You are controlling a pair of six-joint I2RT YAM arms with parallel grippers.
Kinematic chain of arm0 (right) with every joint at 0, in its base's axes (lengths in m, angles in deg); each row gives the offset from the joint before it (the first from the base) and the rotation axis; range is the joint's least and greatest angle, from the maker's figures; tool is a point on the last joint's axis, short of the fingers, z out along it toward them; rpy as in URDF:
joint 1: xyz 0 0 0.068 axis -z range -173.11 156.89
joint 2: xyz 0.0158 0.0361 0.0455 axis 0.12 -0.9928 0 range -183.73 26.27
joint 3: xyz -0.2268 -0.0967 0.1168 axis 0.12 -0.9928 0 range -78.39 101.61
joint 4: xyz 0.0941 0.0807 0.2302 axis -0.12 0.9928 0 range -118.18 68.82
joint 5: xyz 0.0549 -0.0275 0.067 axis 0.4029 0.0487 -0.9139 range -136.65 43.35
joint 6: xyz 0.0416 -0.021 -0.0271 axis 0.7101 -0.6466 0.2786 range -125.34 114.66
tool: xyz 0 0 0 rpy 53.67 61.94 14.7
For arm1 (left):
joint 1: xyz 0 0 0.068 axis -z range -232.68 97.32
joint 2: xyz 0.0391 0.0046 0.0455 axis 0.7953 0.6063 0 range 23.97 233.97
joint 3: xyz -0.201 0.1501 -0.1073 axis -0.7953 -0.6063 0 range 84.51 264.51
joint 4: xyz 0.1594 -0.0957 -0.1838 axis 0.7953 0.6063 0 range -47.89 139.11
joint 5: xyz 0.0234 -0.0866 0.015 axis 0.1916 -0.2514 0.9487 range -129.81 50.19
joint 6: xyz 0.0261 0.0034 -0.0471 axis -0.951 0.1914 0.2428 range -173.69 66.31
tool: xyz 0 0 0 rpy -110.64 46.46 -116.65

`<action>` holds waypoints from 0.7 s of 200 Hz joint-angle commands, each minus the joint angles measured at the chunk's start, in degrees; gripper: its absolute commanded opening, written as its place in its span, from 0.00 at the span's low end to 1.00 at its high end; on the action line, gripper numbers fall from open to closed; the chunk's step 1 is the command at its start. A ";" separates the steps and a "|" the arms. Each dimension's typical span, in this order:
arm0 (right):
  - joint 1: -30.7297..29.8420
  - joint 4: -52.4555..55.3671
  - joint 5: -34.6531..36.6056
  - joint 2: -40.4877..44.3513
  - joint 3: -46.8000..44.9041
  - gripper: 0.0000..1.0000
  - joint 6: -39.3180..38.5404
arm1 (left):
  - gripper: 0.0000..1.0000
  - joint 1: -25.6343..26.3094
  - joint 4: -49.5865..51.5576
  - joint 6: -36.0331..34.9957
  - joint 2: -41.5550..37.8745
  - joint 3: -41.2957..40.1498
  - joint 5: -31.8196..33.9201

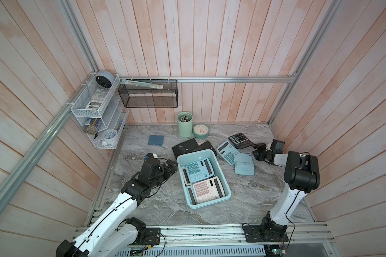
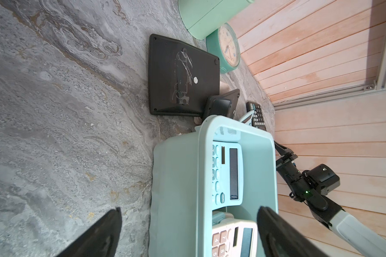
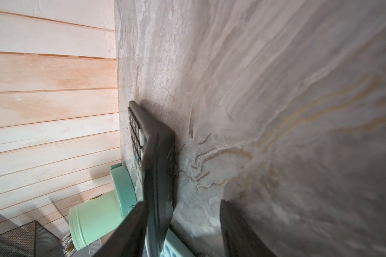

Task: Put the calculator in the storage box
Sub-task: Pick up the calculator from the center of the board.

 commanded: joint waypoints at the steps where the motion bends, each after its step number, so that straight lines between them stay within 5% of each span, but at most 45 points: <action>1: 0.24 -0.46 0.64 4.06 -0.56 0.60 -0.32 | 1.00 0.20 -0.84 0.37 -1.01 -0.72 1.28; 47: 0.23 5.29 -0.24 1.45 5.77 0.65 -4.14 | 1.00 0.20 -1.84 1.08 -0.78 -0.91 0.51; 140: -2.14 11.24 -4.46 -7.09 14.53 0.52 -5.81 | 1.00 0.46 -3.26 3.28 -2.65 -1.56 -1.13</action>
